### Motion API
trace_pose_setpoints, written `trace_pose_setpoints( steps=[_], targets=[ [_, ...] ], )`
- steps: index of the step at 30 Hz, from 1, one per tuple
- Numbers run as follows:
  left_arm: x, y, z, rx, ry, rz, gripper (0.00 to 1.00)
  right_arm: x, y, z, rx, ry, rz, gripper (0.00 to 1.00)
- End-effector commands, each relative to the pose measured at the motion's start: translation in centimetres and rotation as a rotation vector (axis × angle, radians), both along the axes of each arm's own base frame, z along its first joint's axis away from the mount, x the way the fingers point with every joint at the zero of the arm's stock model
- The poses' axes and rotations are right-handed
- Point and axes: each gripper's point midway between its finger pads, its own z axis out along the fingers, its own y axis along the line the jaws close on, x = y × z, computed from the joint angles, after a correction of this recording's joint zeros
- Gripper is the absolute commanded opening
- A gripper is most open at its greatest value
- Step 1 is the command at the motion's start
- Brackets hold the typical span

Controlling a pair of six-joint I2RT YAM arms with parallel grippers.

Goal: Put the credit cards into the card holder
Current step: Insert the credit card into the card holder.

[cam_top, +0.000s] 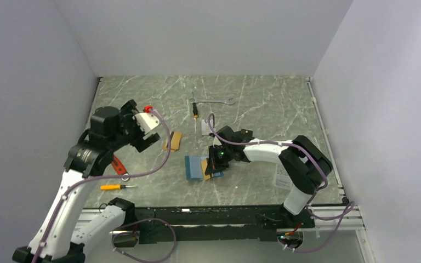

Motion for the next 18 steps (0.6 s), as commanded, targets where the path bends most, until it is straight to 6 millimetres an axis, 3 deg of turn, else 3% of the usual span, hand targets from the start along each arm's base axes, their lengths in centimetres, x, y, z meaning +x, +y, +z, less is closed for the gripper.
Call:
trace_pose_setpoints(
  steps=[1,3,5,7,9,11,13,16,18],
  targets=[
    [-1.6,-0.4,2.5,0.031,-0.147,-0.100,0.99,1.3,-0.1,2.5,-0.019,-0.079,0.003,0.00],
    [-2.3,-1.2,3.2,0.040,-0.247,-0.192,0.99,1.5,0.0,3.0,-0.025,-0.084,0.004,0.00],
    [-2.3,-1.3,2.4,0.033,-0.253,-0.190,0.99,1.6,0.3,3.4,-0.026,-0.094,0.009,0.00],
    [-1.9,-1.4,0.4,-0.021,-0.137,-0.131,0.99,1.6,0.8,3.7,-0.020,-0.100,0.011,0.00],
    [-2.9,-2.5,-1.8,-0.016,-0.023,-0.204,0.99,1.2,1.3,3.7,-0.019,-0.099,0.022,0.00],
    [-3.3,-3.4,-2.2,-0.043,-0.064,-0.251,0.99,0.9,1.9,3.7,-0.020,-0.103,0.034,0.00],
    [-3.7,-4.5,-2.2,-0.045,-0.214,-0.347,0.99,0.6,2.4,3.6,-0.025,-0.104,0.045,0.00],
    [-5.2,-5.5,-5.7,0.043,-0.252,-0.492,0.99,0.4,3.0,3.5,-0.021,-0.100,0.053,0.00],
    [-5.7,-6.1,-7.0,0.081,-0.248,-0.555,1.00,0.4,3.1,3.1,-0.029,-0.093,0.054,0.00]
  ],
)
